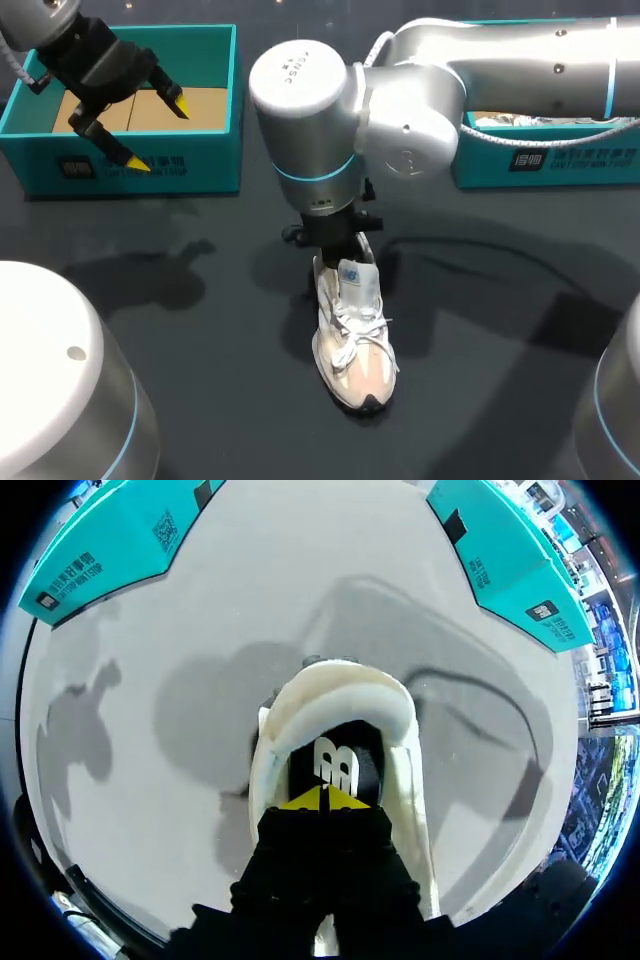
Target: Take the shoe out of the shoebox, open the shoe tongue, remove and reinsert the insole, then place the shoe into the shoebox
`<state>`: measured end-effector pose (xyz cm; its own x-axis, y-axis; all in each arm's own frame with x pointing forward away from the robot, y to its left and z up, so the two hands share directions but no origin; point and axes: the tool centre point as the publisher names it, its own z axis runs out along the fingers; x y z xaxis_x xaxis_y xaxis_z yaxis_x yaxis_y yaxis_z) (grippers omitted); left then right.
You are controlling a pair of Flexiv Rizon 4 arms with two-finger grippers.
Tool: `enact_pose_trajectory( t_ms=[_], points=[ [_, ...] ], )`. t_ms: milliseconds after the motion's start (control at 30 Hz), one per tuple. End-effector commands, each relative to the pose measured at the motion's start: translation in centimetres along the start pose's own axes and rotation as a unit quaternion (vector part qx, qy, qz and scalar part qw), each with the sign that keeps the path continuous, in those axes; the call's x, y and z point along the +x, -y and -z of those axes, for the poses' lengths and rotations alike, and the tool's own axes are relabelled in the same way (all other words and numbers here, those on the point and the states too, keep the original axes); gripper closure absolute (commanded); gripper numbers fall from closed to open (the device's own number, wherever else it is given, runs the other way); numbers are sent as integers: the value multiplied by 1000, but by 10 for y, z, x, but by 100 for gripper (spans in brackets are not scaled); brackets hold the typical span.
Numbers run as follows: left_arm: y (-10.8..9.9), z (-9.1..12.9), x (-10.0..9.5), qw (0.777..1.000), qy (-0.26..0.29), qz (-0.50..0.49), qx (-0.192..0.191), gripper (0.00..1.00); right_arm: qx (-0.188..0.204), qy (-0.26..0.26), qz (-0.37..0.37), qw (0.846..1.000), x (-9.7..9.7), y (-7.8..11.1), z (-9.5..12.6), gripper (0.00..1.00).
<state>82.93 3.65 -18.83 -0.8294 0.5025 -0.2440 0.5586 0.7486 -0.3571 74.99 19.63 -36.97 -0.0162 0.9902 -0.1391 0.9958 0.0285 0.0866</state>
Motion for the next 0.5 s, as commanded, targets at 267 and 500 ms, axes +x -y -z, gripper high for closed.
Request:
enact_pose_trajectory(
  t_ms=[267, 500],
  points=[
    [0, 0, 0, 1000, -1, 0, -1, 0, 35, -39, 20, 998, -9, 1, 17, 100],
    [0, 0, 0, 1000, -1, 0, -1, 0, 52, -34, 46, 997, -12, 7, 16, 84]
  ],
)
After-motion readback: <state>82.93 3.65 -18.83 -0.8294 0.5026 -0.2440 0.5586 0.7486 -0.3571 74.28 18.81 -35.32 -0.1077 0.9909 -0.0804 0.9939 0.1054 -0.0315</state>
